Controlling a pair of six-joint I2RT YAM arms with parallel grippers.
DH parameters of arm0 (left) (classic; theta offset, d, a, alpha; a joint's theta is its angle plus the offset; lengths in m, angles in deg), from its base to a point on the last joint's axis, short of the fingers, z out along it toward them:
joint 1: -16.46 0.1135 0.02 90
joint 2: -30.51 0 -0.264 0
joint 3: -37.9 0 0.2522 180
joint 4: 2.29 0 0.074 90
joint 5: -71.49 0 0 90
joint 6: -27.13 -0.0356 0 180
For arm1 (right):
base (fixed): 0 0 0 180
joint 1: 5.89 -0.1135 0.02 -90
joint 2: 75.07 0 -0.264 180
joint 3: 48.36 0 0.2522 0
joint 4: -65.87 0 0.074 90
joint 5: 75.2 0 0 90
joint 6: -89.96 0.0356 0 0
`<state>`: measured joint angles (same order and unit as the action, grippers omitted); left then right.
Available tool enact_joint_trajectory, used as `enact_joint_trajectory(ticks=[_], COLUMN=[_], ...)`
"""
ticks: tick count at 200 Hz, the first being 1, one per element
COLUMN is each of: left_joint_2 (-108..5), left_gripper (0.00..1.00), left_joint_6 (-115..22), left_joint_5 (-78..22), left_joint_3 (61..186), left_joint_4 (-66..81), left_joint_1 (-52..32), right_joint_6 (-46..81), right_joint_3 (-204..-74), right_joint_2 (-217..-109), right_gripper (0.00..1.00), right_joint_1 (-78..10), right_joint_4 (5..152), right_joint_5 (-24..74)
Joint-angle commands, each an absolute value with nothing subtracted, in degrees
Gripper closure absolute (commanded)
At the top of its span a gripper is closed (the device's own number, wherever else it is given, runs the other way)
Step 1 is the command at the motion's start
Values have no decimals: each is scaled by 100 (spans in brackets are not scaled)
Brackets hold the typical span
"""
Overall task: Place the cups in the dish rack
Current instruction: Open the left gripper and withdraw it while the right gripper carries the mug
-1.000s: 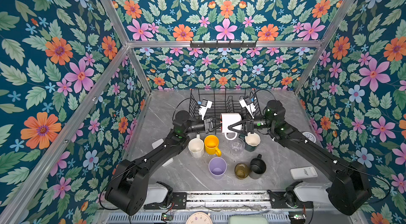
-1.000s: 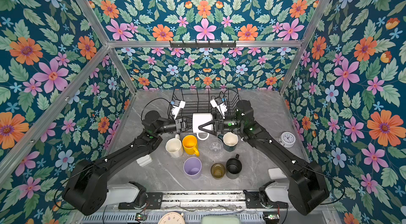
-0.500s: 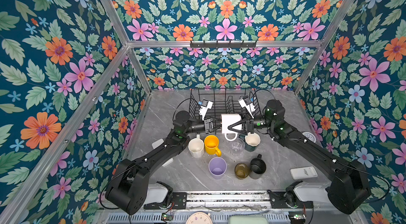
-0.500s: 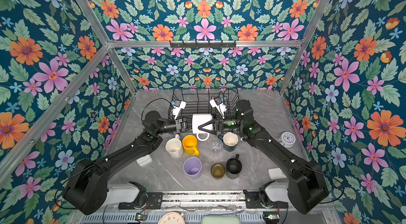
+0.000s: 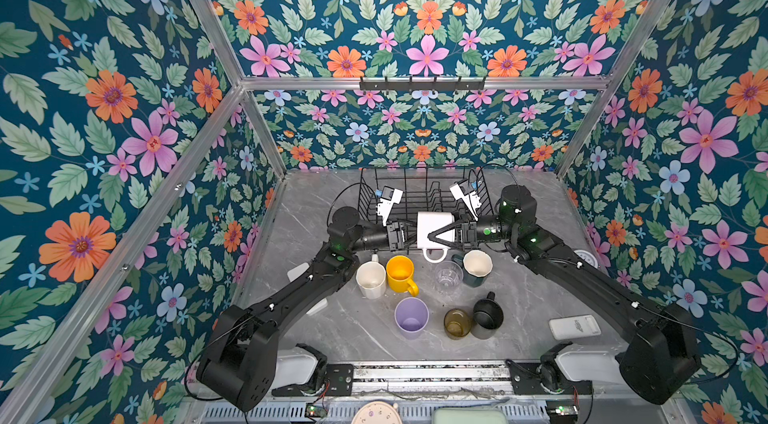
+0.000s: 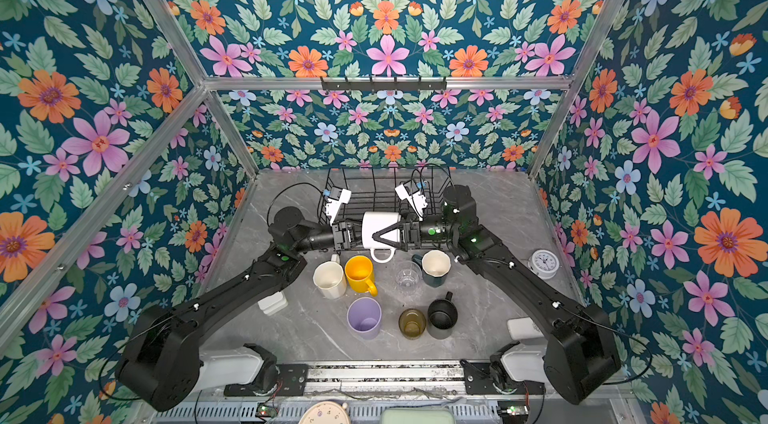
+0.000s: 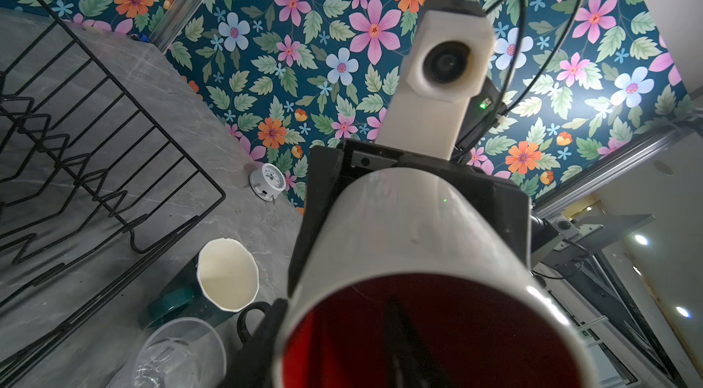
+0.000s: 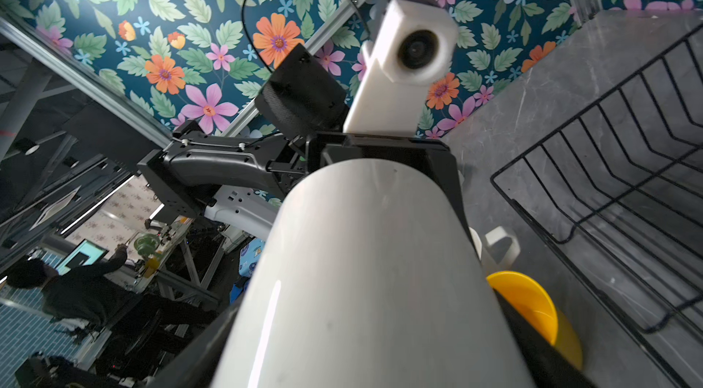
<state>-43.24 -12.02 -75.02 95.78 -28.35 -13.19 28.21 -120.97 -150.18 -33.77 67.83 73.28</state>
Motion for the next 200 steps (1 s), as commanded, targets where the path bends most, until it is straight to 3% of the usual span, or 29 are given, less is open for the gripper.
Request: enact_joint_trajectory(ticks=[1,32,53,108,149,200], left_joint_2=[-4130,-3780,-3472,-2614,-2045,-1294], left_gripper=[36,17,12,7,5,0], left_joint_6=[-1824,-2499,-2657,-3409,-3825,-4143], left_joint_5=[-7216,-6435,-5644,-3026,-1917,-1109], left_joint_3=[9679,9798,9775,9939,10001,9711], left_joint_4=[-2201,-1022,-544,661,983,911], left_joint_1=[-1298,-1127,-929,-859,-859,-859], right_joint_6=[2624,2219,1679,462,-451,-1167], right_joint_3=[-12314,-12551,-12920,-14575,-16225,-17791], right_joint_2=[-14896,-14625,-14537,-15226,-16392,-17794], right_gripper=[100,100,100,100,100,100], right_joint_1=[-3259,-2891,-2652,-2480,-2479,-2481], right_joint_4=[7205,8164,9233,11773,13382,14377], right_joint_5=[7035,6859,6380,4251,3291,2170])
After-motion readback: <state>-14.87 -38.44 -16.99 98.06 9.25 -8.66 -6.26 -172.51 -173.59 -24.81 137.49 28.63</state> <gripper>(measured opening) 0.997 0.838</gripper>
